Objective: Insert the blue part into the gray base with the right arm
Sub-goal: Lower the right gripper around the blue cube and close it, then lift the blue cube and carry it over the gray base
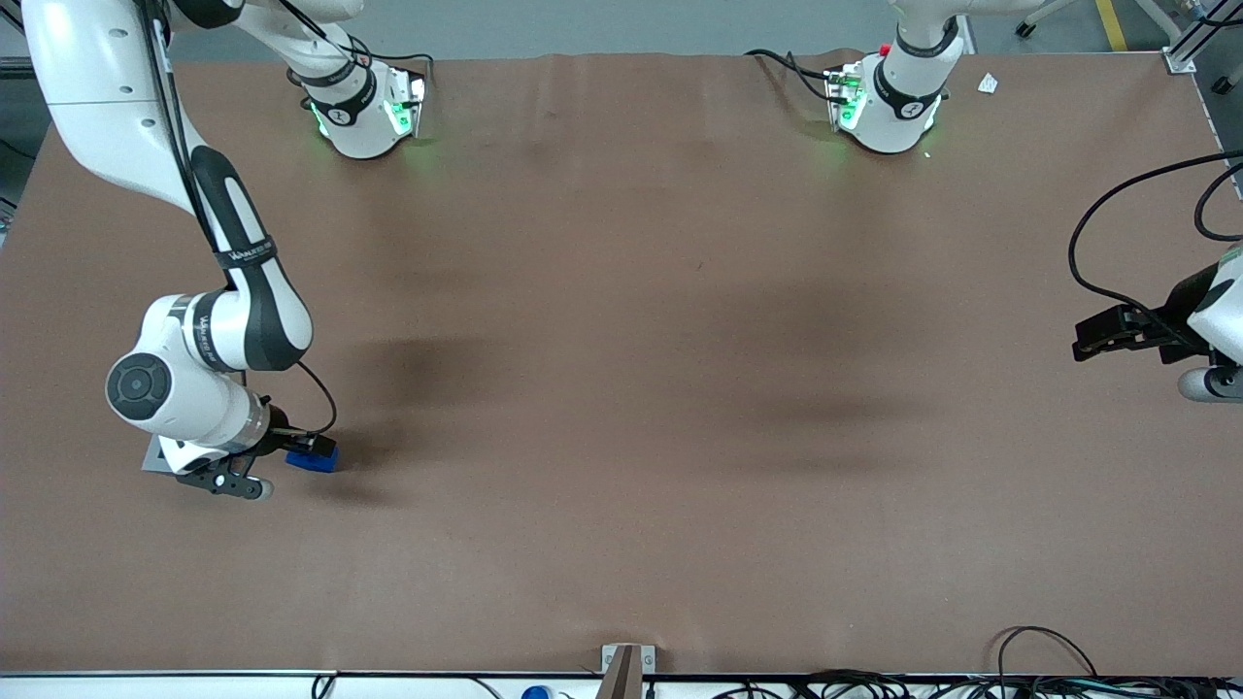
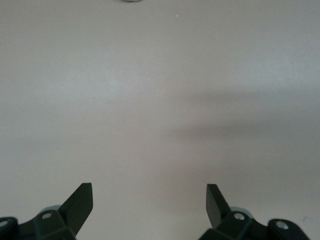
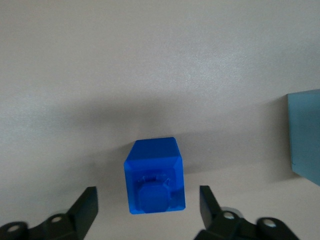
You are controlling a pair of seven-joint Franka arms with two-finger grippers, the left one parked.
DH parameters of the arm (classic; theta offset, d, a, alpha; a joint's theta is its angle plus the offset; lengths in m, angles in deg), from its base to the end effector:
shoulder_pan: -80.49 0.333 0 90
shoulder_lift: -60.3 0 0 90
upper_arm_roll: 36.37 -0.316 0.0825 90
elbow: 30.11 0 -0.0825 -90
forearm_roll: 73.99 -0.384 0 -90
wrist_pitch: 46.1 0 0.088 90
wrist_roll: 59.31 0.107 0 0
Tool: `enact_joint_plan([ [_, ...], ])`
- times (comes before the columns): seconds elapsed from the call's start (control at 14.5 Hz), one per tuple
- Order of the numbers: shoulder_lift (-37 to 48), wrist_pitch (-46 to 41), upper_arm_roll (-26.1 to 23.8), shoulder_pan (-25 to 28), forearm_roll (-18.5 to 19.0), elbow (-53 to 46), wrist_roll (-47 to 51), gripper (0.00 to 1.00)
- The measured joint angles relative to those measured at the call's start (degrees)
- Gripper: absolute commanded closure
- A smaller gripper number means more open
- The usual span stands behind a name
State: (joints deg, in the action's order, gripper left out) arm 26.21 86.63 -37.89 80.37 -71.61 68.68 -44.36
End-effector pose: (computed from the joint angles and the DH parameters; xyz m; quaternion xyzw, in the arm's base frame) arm 0.6706 0.0139 0.2405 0.9943 -0.1062 0.0000 0.0079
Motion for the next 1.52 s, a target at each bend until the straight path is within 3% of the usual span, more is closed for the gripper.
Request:
enact_joint_plan([
  [0.21, -0.08, 0.63, 0.0, 0.0, 0.25, -0.04, 0.0, 0.15],
  [0.69, -0.83, 1.39, 0.0, 0.0, 0.42, -0.05, -0.06, 0.28],
  [1.03, -0.83, 1.43, 0.02, 0.0, 1.13, -0.14, -0.09, 0.5],
  [1.17, -0.83, 1.43, 0.12, -0.02, 1.34, -0.18, -0.12, 0.72],
  [1.31, -0.83, 1.43, 0.22, -0.05, 1.37, -0.2, -0.15, 0.86],
  [1.52, -0.84, 1.42, 0.32, -0.13, 1.39, -0.29, -0.31, 0.96],
])
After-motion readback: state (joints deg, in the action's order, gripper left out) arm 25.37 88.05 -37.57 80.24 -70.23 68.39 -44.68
